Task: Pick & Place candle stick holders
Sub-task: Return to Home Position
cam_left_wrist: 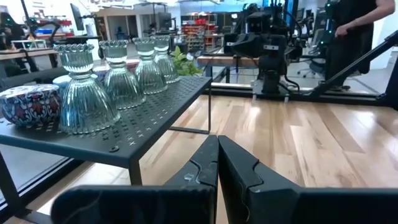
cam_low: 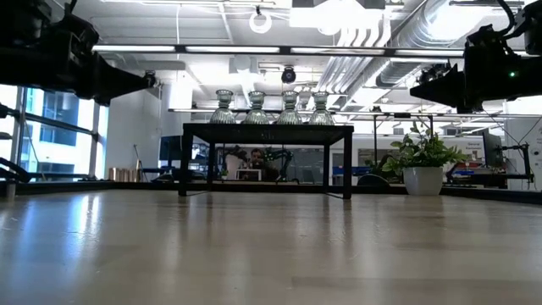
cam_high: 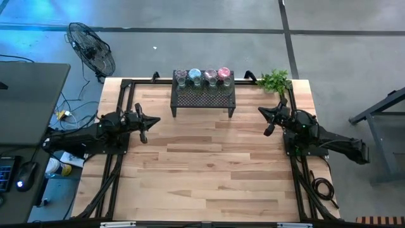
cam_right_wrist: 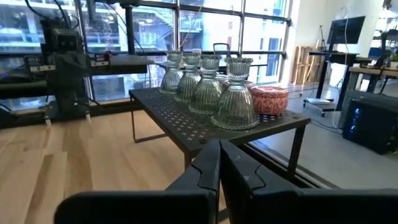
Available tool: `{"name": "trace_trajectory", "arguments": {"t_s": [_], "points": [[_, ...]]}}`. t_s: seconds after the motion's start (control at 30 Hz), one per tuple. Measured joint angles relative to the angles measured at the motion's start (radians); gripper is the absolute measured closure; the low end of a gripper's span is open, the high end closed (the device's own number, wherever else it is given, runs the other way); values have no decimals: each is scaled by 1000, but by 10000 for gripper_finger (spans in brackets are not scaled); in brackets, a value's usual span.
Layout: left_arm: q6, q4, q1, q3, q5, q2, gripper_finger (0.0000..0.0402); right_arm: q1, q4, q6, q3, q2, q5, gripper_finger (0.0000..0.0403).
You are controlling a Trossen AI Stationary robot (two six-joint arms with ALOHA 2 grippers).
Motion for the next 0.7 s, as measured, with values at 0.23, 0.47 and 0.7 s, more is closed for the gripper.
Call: {"name": "trace_trajectory", "arguments": {"t_s": [0.23, 0.47, 0.7], "points": [[1, -7, 0, -1, -1, 0, 401, 0, 5, -25, 0, 0, 2, 402], [1, -7, 0, -2, -1, 0, 401, 0, 14, -20, 0, 0, 6, 402], [2, -7, 0, -2, -1, 0, 401, 0, 15, -20, 0, 0, 6, 402]]}}
